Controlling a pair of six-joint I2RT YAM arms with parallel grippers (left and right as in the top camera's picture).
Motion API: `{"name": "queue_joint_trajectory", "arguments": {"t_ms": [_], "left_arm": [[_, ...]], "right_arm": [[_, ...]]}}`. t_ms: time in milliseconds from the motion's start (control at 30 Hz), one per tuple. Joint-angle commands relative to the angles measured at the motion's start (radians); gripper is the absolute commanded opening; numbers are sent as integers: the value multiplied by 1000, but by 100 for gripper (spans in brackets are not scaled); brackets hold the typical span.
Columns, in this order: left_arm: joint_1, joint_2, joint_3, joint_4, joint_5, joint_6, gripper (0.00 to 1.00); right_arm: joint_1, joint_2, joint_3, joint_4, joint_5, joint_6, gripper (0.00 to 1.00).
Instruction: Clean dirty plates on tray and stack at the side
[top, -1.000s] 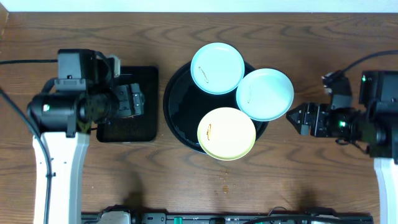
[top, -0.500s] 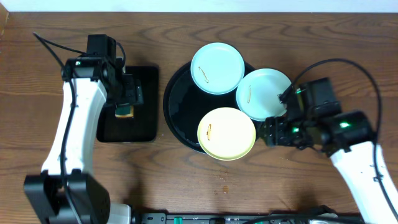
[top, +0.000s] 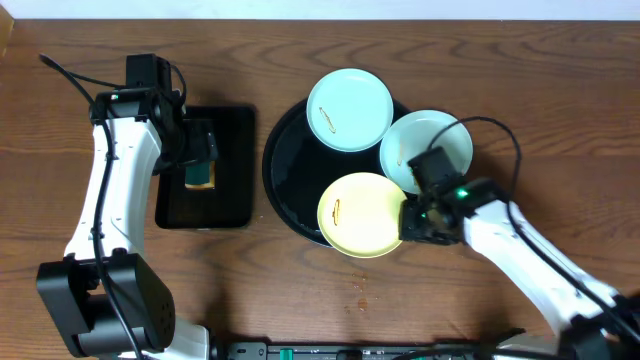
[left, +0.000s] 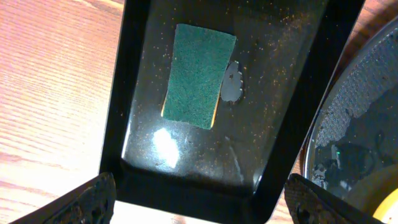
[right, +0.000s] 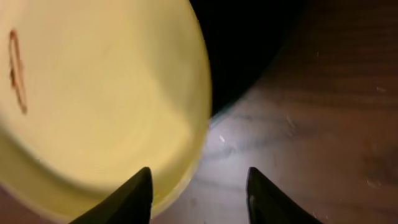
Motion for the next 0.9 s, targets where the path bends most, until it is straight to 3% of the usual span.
{"name": "queue_joint_trajectory", "arguments": {"t_ms": [0,167,300,467,633,867], "left_arm": [[2,-3,-4,-2,-19,-13,87],[2,-2,-4,3,-19,-13,87],[2,-2,-4,10,-19,-13,87],[2,-2,-4,10,-19,-13,87],[2,-2,-4,10,-19,-13,87],[2,-2,-39,34,-19,-12,87]], "right_arm": [[25,79,-6,42,44,80,42],[25,153,-6,80,43,97,25],[25,158,-2,103,43,96,1],[25,143,92,64,68,87,1],[26,122,226,-50,225,27,1],[39,119,246,16,276,-47,1]]}}
